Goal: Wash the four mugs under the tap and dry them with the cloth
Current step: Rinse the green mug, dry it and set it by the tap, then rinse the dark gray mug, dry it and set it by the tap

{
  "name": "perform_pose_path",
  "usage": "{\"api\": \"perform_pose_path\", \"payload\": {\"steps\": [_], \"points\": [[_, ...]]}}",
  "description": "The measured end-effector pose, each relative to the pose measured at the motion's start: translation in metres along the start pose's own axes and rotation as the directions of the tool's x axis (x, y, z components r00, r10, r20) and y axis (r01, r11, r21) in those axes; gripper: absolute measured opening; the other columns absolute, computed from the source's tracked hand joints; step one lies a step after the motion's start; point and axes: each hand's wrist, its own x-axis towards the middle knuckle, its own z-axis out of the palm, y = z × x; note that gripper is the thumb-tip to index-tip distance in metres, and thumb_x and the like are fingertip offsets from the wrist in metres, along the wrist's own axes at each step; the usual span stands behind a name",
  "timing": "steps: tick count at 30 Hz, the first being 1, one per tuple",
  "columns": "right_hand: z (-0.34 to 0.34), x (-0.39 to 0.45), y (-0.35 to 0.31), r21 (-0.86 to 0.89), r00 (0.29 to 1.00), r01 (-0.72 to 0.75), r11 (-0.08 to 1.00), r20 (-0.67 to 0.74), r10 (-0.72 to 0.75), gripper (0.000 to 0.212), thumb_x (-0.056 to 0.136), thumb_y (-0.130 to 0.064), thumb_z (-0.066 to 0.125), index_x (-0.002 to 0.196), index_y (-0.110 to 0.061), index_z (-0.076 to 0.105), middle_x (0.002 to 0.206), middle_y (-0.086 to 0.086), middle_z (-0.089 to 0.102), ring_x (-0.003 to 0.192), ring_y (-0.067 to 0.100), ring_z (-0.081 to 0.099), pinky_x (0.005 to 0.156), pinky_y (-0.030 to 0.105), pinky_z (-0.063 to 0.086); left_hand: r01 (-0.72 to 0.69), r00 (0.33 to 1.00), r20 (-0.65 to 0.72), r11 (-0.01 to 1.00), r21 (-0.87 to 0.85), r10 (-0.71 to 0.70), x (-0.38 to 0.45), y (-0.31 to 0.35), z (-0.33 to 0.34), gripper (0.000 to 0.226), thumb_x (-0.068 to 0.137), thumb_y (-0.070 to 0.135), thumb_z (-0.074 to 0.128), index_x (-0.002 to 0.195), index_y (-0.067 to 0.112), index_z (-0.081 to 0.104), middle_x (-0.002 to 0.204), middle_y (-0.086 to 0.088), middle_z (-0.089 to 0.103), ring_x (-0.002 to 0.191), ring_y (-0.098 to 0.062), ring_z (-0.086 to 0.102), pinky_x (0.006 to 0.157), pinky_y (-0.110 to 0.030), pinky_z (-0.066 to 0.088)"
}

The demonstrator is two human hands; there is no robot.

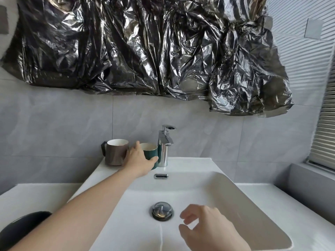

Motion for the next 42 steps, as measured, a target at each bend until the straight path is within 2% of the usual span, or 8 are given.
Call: {"api": "perform_pose_path", "payload": {"steps": [4,12,24,29,34,38,40,42], "points": [[0.002,0.002,0.000,-0.002,1.000,-0.002,1.000,0.000,0.002,0.017,0.081,-0.056,0.058,0.096,-0.049,0.062,0.102,-0.032,0.069,0.093,-0.010,0.064,0.078,0.011,0.043,-0.118,0.982,-0.098,0.928,0.353,0.162,0.002,0.000,-0.002,0.084,0.089,0.074,0.059,0.138,0.010,0.039,0.138,-0.010,0.045,0.131,-0.030,0.047,0.105,-0.040,0.045],[0.000,0.001,0.000,-0.004,1.000,-0.005,1.000,0.014,0.005,0.023,0.082,-0.055,0.059,0.102,-0.046,0.065,0.103,-0.028,0.070,0.097,-0.006,0.063,0.087,0.015,0.048,-0.095,0.988,-0.087,0.938,0.333,0.131,0.003,0.006,-0.003,0.062,0.098,0.041,0.070,0.139,0.008,0.037,0.142,-0.011,0.034,0.126,-0.033,0.053,0.093,-0.040,0.051],[-0.013,-0.023,-0.014,-0.031,0.999,-0.025,0.999,-0.026,0.024,0.022,0.087,-0.052,0.050,0.094,-0.045,0.069,0.093,-0.028,0.070,0.089,0.008,0.068,0.081,0.029,0.057,-0.331,0.941,-0.003,0.925,0.186,0.338,-0.149,-0.026,-0.133,0.052,0.092,0.045,0.066,0.137,0.033,0.044,0.144,0.020,0.033,0.123,-0.015,0.055,0.094,-0.039,0.052],[0.007,-0.038,-0.043,-0.042,0.991,0.126,0.991,0.042,-0.124,0.038,0.083,-0.065,0.041,0.092,-0.040,0.068,0.092,-0.017,0.072,0.087,0.015,0.069,0.080,0.034,0.057,-0.201,0.979,-0.029,0.979,0.033,0.202,-0.218,-0.091,-0.203,0.035,0.089,0.041,0.074,0.118,0.041,0.054,0.125,0.028,0.045,0.109,0.000,0.058,0.088,-0.031,0.052],[0.044,-0.055,-0.090,-0.135,0.962,0.272,0.953,0.051,-0.267,0.062,0.102,-0.061,0.027,0.074,-0.013,0.053,0.074,0.001,0.060,0.078,0.031,0.055,0.072,0.040,0.046,0.047,0.999,-0.024,0.999,-0.007,-0.047,-0.266,-0.146,-0.227,0.028,0.095,0.029,0.070,0.119,0.037,0.059,0.126,0.021,0.051,0.102,0.014,0.055,0.065,-0.003,0.037],[0.049,-0.063,-0.094,-0.171,0.966,0.254,0.952,-0.006,-0.259,0.070,0.103,-0.065,0.023,0.064,-0.012,0.046,0.068,0.004,0.056,0.073,0.031,0.050,0.069,0.041,0.040,0.233,0.970,0.084,0.970,-0.068,-0.227,-0.273,-0.186,-0.219,0.036,0.099,0.028,0.066,0.132,0.030,0.054,0.142,0.006,0.049,0.103,0.006,0.056,0.068,-0.004,0.040],[0.049,-0.064,-0.094,-0.193,0.963,0.265,0.945,-0.006,-0.271,0.070,0.104,-0.065,0.023,0.064,-0.012,0.043,0.067,0.004,0.056,0.073,0.032,0.050,0.071,0.041,0.040,0.327,0.941,0.138,0.936,-0.133,-0.309,-0.264,-0.207,-0.211,0.060,0.089,0.038,0.068,0.144,0.027,0.049,0.150,0.000,0.047,0.122,-0.016,0.059,0.090,-0.025,0.055],[0.048,-0.065,-0.096,-0.206,0.958,0.278,0.938,-0.008,-0.285,0.069,0.104,-0.065,0.023,0.064,-0.012,0.041,0.066,0.004,0.054,0.072,0.031,0.050,0.071,0.041,0.040,0.413,0.907,0.162,0.893,-0.178,-0.387,-0.250,-0.225,-0.197,0.076,0.077,0.043,0.064,0.148,0.024,0.046,0.147,-0.004,0.051,0.121,-0.028,0.064,0.080,-0.037,0.061]]}}
